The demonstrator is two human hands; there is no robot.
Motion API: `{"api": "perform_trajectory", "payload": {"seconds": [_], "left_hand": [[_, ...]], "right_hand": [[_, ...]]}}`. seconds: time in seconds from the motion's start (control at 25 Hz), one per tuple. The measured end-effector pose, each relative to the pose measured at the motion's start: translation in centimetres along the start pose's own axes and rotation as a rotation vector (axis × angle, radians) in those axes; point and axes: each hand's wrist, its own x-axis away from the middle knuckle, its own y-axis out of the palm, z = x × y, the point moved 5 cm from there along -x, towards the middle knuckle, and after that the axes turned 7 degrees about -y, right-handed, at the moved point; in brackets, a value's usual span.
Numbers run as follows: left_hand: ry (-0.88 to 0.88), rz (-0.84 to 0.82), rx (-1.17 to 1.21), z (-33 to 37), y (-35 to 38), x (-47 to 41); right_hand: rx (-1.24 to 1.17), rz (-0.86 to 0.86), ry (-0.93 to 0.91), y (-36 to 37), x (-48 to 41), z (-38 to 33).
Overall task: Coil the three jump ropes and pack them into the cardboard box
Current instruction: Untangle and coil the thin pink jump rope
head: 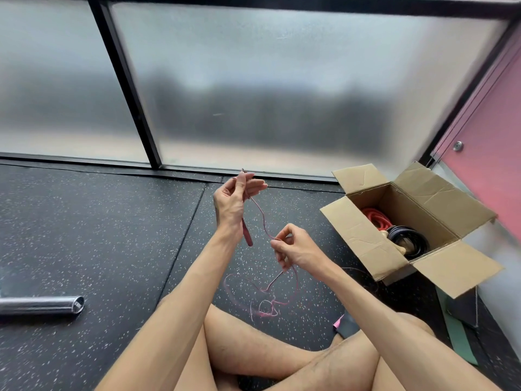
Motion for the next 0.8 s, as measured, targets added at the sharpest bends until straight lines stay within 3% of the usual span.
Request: {"api": "perform_trajectory", "payload": {"seconds": [0.2,0.4,0.6,0.8], "left_hand": [[0.262,0.169,-0.607,1.1,-0.9,-0.6],[0.433,0.11,-1.087,0.4,-1.5,0.0],[0.346,-0.08,-1.266,-1.1,-1.7,-0.4],[0.055,-0.235,-1.211,-1.6,-1.6,-0.1]], "right_hand": [[0.176,0.014,-0.064,0.0,0.3,-0.1],[0.637,0.096,-0.225,-1.3,1.0,-3.0],[0.947,0.145,-0.422,-1.9,0.8,-5.1],[0.808,0.23,-0.542,-3.6,0.4,-7.2]]}}
